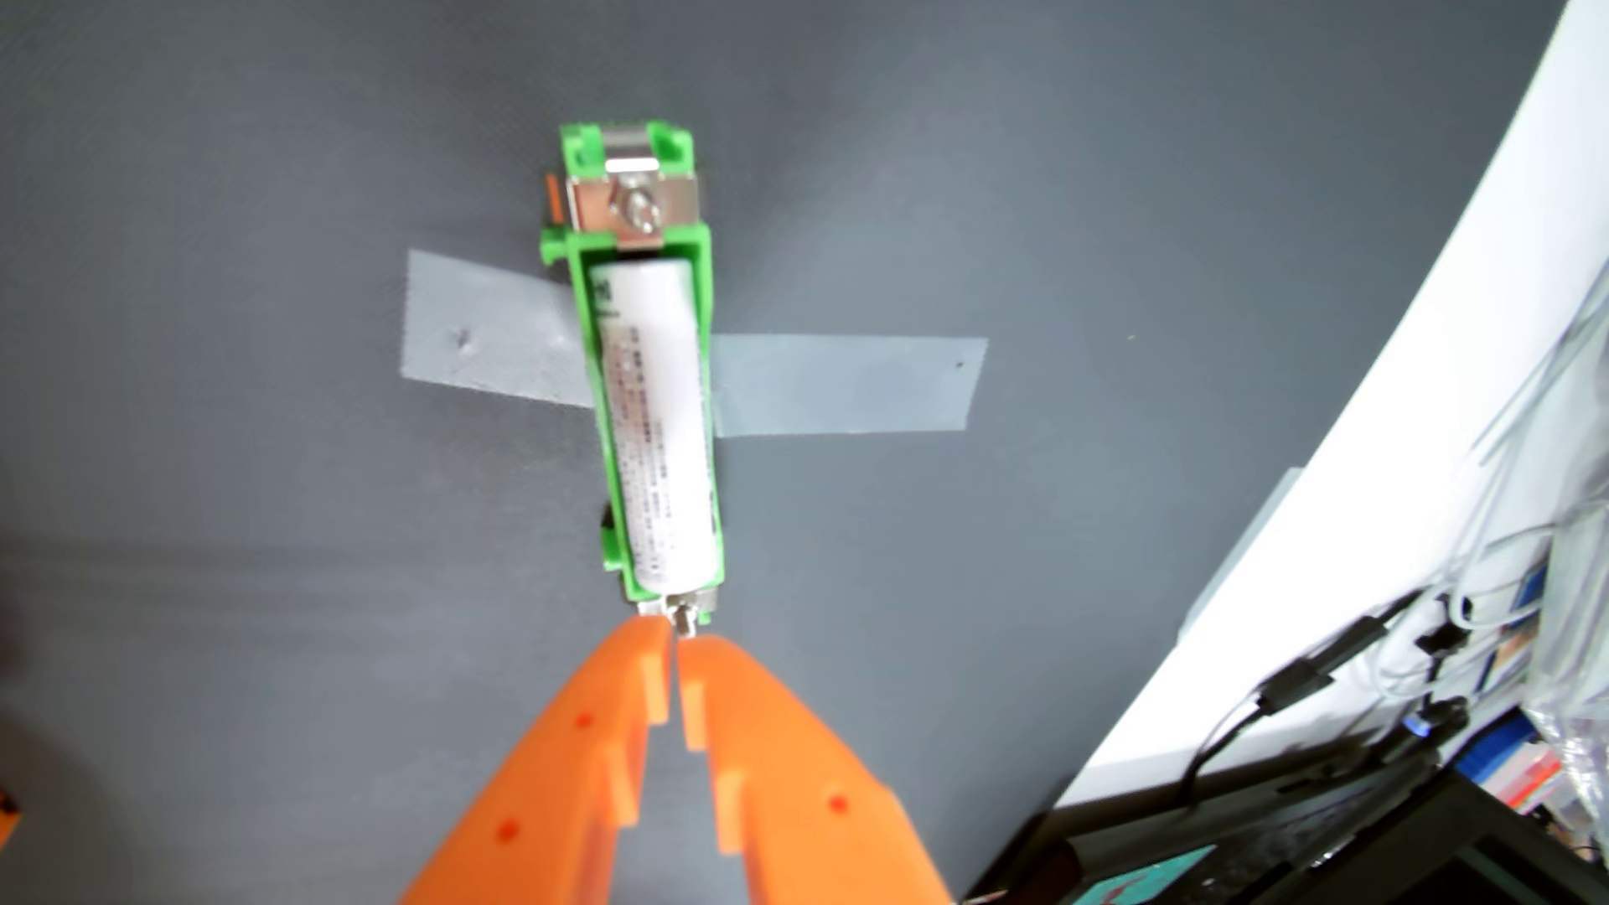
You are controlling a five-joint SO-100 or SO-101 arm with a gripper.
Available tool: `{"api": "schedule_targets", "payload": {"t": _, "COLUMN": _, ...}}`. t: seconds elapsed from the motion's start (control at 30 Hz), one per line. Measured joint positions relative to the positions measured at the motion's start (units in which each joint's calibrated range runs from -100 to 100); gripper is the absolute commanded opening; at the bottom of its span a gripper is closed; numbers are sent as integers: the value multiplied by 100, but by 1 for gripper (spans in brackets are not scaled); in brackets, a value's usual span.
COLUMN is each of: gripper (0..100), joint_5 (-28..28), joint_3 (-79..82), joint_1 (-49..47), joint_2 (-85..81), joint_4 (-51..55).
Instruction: Insert Battery
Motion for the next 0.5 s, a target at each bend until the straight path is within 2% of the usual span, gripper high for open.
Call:
{"api": "schedule_targets", "payload": {"t": 0.2, "gripper": 1, "joint_5": 179, "joint_3": 0, "joint_1": 426, "joint_2": 424, "joint_4": -159}}
{"api": "schedule_targets", "payload": {"t": 0.5, "gripper": 1, "joint_5": 189, "joint_3": 0, "joint_1": 385, "joint_2": 532, "joint_4": -167}}
